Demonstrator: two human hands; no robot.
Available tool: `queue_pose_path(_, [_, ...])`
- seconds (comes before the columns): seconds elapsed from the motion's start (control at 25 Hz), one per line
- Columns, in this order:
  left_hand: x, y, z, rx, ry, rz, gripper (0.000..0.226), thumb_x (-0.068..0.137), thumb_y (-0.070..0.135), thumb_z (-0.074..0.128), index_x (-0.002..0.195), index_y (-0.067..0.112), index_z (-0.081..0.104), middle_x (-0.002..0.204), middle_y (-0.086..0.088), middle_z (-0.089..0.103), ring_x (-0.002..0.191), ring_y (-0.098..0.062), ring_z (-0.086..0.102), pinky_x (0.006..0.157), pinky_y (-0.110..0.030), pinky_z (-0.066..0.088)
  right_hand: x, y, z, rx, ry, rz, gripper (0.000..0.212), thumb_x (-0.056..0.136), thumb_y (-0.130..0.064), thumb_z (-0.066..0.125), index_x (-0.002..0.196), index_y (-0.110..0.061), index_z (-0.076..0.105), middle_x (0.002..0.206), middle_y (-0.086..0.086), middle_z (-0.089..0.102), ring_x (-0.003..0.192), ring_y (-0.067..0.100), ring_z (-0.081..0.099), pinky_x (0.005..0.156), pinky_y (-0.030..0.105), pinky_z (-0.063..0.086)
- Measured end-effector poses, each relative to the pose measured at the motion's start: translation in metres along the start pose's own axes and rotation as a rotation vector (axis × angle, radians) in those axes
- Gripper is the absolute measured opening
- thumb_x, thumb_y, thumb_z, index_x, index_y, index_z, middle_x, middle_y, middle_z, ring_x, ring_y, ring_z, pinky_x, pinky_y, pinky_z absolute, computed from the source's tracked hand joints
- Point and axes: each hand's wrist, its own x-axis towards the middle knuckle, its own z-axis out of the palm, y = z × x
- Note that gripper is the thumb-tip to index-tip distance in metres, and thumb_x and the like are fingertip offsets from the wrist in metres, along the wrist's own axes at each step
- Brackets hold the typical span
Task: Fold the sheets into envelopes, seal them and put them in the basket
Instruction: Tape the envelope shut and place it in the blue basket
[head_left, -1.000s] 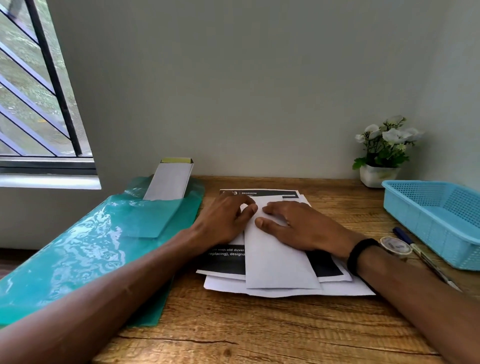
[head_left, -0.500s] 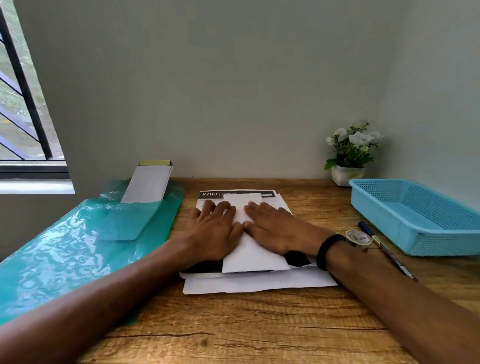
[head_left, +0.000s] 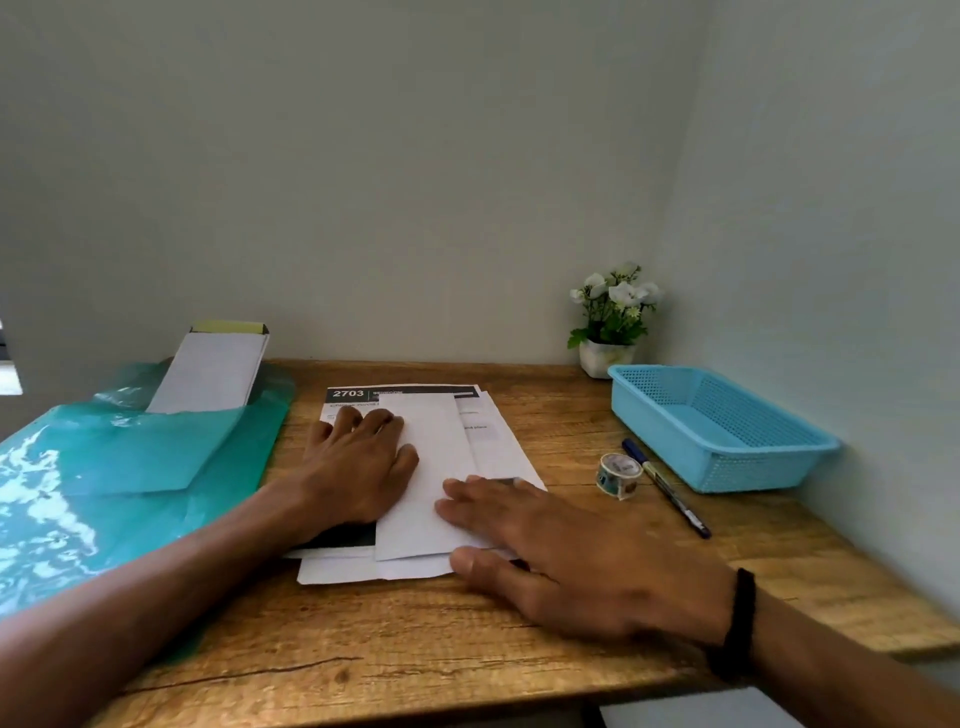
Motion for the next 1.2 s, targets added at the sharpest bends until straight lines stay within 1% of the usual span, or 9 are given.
queue_pose_path(0.12, [0.001,0.000,0.000,-0.067,0.076,-0.005,0.063,0.108,0.056,0.020,0.162,0.023,0.030,0.171,0.000,0.023,0.157,-0.027,0.016,0.125,-0.052,0.017,-0.023,0.024,-0.010,0.040,0.434,0.140,0.057,0.097,-0.052,0.062,0.150,-0.044,0.044,0.159,-0.024,0.039,0.145,0.001,0.035,0.114,0.025,0.031])
queue_pose_path(0.2, [0.001,0.000,-0.001,-0.128,0.164,0.017,0.060,0.108,0.056,0.020,0.160,0.029,0.035,0.170,0.001,0.026,0.157,-0.027,0.016,0.123,-0.053,0.019,-0.033,0.054,-0.020,-0.056,0.552,0.271,0.042,0.094,-0.033,0.072,0.134,-0.037,0.059,0.145,-0.015,0.055,0.132,0.006,0.051,0.103,0.020,0.040])
queue_pose_path(0.4, [-0.003,0.001,-0.009,-0.292,0.394,0.202,0.062,0.100,0.066,0.024,0.148,0.038,0.051,0.158,0.005,0.046,0.147,-0.021,0.033,0.119,-0.049,0.031,-0.031,0.097,-0.021,-0.094,0.417,0.443,0.026,0.095,-0.014,0.068,0.115,-0.030,0.074,0.123,-0.008,0.067,0.108,0.009,0.061,0.090,0.020,0.048])
queue_pose_path(0.52, [-0.004,0.006,-0.012,-0.324,0.483,0.325,0.044,0.103,0.054,0.049,0.142,0.037,0.058,0.150,0.006,0.055,0.141,-0.017,0.043,0.116,-0.041,0.038,-0.014,0.098,-0.023,-0.056,0.401,0.406,0.021,0.094,-0.023,0.072,0.110,-0.036,0.074,0.114,-0.013,0.069,0.099,0.005,0.063,0.087,0.024,0.054])
queue_pose_path(0.68, [-0.012,0.015,-0.016,-0.448,0.567,0.382,0.042,0.094,0.053,0.067,0.134,0.042,0.060,0.129,0.025,0.061,0.117,0.006,0.053,0.097,-0.017,0.043,0.024,0.077,-0.032,0.347,0.514,0.227,0.019,0.086,-0.037,0.081,0.104,-0.038,0.075,0.093,-0.022,0.073,0.090,0.000,0.071,0.077,0.012,0.054])
queue_pose_path(0.76, [-0.015,0.022,-0.019,-0.600,0.574,0.340,0.047,0.088,0.061,0.069,0.131,0.043,0.061,0.116,0.032,0.064,0.109,0.009,0.060,0.088,-0.010,0.050,0.050,0.060,-0.036,0.603,0.534,0.101,0.021,0.085,-0.040,0.080,0.104,-0.031,0.078,0.091,-0.014,0.080,0.086,0.005,0.076,0.079,0.024,0.063])
queue_pose_path(0.92, [-0.009,0.019,-0.023,-0.888,0.689,0.240,0.040,0.086,0.046,0.080,0.123,0.035,0.073,0.105,0.022,0.078,0.097,0.004,0.073,0.089,-0.027,0.062,0.088,0.045,-0.027,0.727,0.578,-0.021,0.018,0.082,-0.041,0.078,0.098,-0.032,0.079,0.086,-0.009,0.081,0.081,0.013,0.078,0.081,0.035,0.065])
queue_pose_path(1.04, [-0.007,0.018,-0.022,-0.900,0.703,0.234,0.036,0.085,0.041,0.082,0.120,0.035,0.076,0.105,0.024,0.078,0.097,0.003,0.074,0.089,-0.029,0.063,0.094,0.051,-0.013,0.809,0.644,-0.023,0.013,0.086,-0.024,0.080,0.093,-0.035,0.079,0.083,-0.010,0.080,0.076,0.011,0.077,0.077,0.031,0.064])
queue_pose_path(1.2, [-0.005,0.020,-0.018,-1.041,0.617,0.228,0.033,0.087,0.033,0.081,0.120,0.028,0.076,0.107,0.014,0.080,0.100,-0.005,0.077,0.091,-0.030,0.062,0.096,0.057,-0.003,0.773,0.726,-0.040,0.014,0.086,-0.029,0.079,0.094,-0.040,0.077,0.085,-0.019,0.078,0.076,0.007,0.075,0.070,0.022,0.061])
